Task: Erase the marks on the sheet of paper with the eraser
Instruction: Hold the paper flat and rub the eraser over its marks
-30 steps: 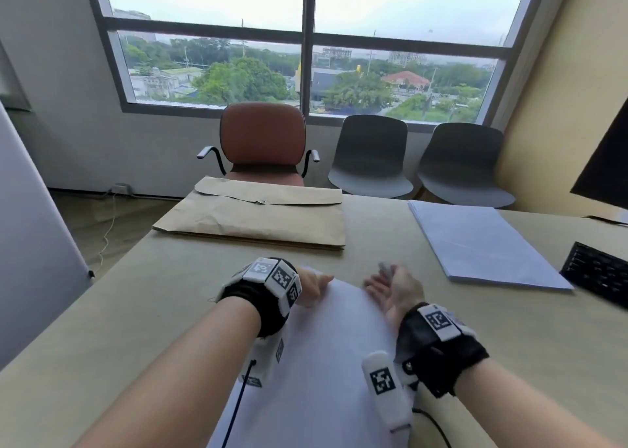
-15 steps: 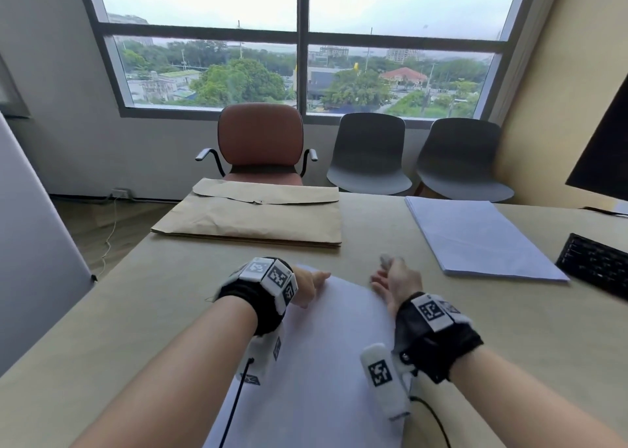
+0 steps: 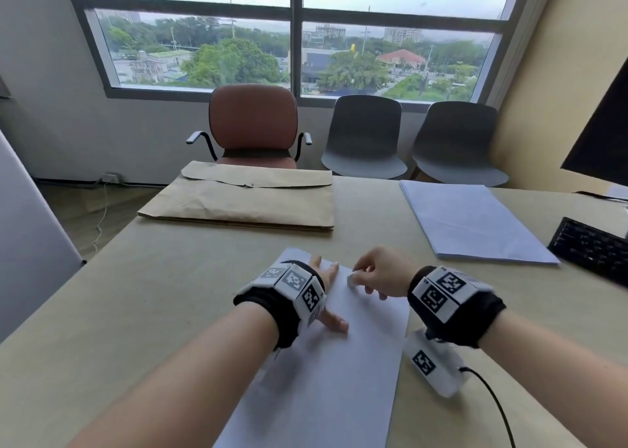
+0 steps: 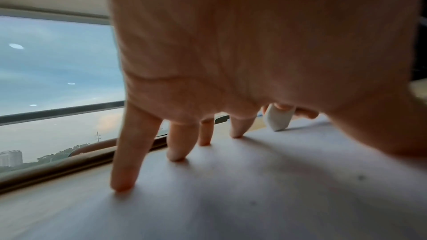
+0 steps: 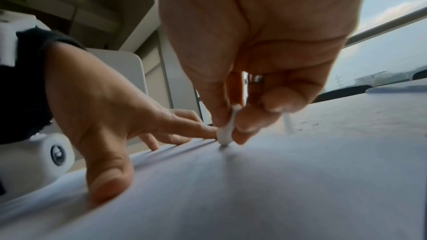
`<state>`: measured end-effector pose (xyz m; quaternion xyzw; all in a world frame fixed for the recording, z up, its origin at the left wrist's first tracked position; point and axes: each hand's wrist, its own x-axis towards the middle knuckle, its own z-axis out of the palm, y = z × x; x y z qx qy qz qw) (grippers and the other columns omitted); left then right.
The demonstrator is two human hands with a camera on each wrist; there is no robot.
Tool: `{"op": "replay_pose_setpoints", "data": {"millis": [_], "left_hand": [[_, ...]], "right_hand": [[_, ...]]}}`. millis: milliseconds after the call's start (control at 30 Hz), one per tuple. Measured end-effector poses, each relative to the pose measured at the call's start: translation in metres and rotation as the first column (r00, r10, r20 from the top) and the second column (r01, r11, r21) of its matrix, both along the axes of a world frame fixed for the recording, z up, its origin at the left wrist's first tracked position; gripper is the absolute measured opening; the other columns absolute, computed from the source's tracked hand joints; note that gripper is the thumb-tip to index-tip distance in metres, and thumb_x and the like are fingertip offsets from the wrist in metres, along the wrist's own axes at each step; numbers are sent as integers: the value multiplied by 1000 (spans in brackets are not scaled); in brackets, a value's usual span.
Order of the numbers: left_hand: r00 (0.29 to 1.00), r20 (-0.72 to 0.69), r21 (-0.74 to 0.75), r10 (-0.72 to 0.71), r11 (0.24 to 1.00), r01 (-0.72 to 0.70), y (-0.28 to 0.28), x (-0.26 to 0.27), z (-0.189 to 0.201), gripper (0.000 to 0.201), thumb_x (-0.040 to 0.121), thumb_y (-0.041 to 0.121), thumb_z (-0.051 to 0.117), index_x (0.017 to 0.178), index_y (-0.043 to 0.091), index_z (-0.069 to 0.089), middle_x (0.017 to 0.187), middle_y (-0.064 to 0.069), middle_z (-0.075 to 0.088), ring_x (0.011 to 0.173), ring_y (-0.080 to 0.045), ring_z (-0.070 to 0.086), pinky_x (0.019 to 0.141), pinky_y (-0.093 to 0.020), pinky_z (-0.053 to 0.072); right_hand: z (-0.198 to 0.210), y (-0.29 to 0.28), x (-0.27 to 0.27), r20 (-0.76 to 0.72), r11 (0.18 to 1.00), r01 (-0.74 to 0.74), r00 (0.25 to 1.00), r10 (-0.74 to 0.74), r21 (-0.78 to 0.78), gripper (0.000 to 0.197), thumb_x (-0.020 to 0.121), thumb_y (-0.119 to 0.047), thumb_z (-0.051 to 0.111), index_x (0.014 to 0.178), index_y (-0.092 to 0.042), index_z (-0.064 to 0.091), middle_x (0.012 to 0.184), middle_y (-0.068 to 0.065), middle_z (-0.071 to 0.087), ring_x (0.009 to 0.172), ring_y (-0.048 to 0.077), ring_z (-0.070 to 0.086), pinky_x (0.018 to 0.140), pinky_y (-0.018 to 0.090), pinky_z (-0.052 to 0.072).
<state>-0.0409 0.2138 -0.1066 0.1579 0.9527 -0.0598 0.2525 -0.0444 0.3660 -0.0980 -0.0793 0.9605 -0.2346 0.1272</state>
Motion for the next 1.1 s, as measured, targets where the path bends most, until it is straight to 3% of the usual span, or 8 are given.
{"op": "replay_pose_setpoints", "data": {"millis": [167,333,433,533,733,867,967,1100], "left_hand": [[1000,11,8,8,1000,-8,-1,-1,-9,126,60,76,64,148,33,-16,159,1,-12,146,-32,6,111,-51,23],[999,47,5,-13,1000,13,0,1,3,125,66,68,67,149,25,-17,158,0,-18,146,-34,-1,114,-51,17],[998,60,20,-4,1000,3,-1,3,4,124,67,66,68,149,25,-16,158,1,-18,147,-33,-3,116,-52,16],[998,66,16,-9,1000,8,0,3,2,125,67,66,68,149,24,-17,158,-1,-19,146,-35,-4,115,-52,15],[997,73,0,-11,1000,11,0,4,5,124,69,65,67,149,23,-18,158,-2,-20,146,-35,-4,116,-53,14],[997,72,-13,-12,1000,13,2,5,6,123,70,64,67,149,24,-19,158,-2,-20,146,-36,-5,116,-55,14],[997,76,-30,-24,999,27,4,5,6,123,70,63,67,149,22,-19,157,-5,-20,145,-38,-5,115,-55,15],[997,76,-31,-28,999,30,3,4,4,124,70,64,66,149,21,-19,157,-5,-20,145,-38,-5,115,-54,13]], "right_hand": [[-1,-11,22,32,953,-299,954,297,57,34,86,-22,56,51,-20,53,50,-9,48,38,-1,45,42,9,33],[0,-5,0,-48,972,-214,974,219,91,24,86,-25,58,93,-7,73,66,-1,63,53,3,48,49,15,33],[-1,-8,-10,-167,974,-168,967,193,151,24,86,-22,55,78,-6,71,63,3,59,57,15,44,49,19,29],[-7,-12,8,-72,946,-310,946,316,91,31,86,-21,56,56,-13,54,47,-3,37,44,11,32,48,21,27],[-4,-5,-1,-143,972,-211,964,224,99,23,87,-26,56,92,-10,73,73,3,66,62,14,49,53,21,33],[-5,-15,4,-193,952,-238,942,275,193,27,88,-22,52,64,-14,62,55,-1,48,66,23,46,60,25,31],[-7,-16,22,-125,935,-333,930,347,120,22,87,-20,53,72,-8,65,48,-5,37,53,17,37,50,15,30],[-3,-18,19,-176,963,-207,956,237,170,21,85,-22,51,73,-10,64,54,-2,44,64,23,42,55,26,32]]}}
